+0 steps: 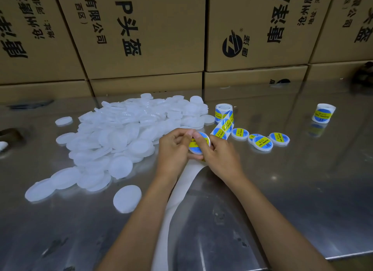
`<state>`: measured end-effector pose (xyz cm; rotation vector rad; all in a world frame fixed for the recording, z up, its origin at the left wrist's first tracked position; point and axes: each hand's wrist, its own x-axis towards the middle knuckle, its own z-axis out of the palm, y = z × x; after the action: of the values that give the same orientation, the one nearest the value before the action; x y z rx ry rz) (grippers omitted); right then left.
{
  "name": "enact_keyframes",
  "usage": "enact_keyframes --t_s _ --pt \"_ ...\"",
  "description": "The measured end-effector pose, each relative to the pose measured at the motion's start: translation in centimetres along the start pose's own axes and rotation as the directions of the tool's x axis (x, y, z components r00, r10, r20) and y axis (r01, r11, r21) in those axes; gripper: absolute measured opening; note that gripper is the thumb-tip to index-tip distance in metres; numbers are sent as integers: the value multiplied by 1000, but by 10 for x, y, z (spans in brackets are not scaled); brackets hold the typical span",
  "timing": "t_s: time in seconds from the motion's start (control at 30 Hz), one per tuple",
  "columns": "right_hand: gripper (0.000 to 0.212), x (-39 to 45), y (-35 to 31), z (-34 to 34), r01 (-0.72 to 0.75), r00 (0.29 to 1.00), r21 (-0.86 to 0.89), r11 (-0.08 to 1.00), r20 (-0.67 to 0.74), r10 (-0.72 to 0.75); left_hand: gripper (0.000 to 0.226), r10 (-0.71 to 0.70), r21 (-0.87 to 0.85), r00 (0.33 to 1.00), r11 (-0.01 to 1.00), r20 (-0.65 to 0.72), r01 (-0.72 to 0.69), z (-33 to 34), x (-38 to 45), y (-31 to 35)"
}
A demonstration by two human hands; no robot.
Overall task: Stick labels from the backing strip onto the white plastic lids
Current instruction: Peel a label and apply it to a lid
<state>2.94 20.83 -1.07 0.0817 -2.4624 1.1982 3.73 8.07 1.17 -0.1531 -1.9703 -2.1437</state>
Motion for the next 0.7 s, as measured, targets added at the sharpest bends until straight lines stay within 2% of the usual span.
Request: enact_keyframes --t_s 0.1,0.2,0.37,0.5,0.57,0.7 --pt "62 1 3 0 -32 999 -9 999 -24 32 18 12 -12 996 1000 83 -11 0 1 1" --pt "60 3 3 -2 -46 997 24 999 -56 47 17 -38 -68 986 996 162 50 0 1 0" --pt "57 5 3 -3 -67 995 108 992 -69 74 39 -47 -85 949 993 311 77 1 2 -4" --pt "63 2 -3 -5 -67 998 344 937 27 61 43 -39 -70 971 996 236 57 0 4 -7" --pt "67 1 -6 -6 -74 995 373 925 93 42 40 -34 -56 987 998 156 43 -1 5 -6" --pt "56 -3 -12 -2 -69 984 382 921 179 0 30 -26 -26 999 999 -19 26 -4 8 -5"
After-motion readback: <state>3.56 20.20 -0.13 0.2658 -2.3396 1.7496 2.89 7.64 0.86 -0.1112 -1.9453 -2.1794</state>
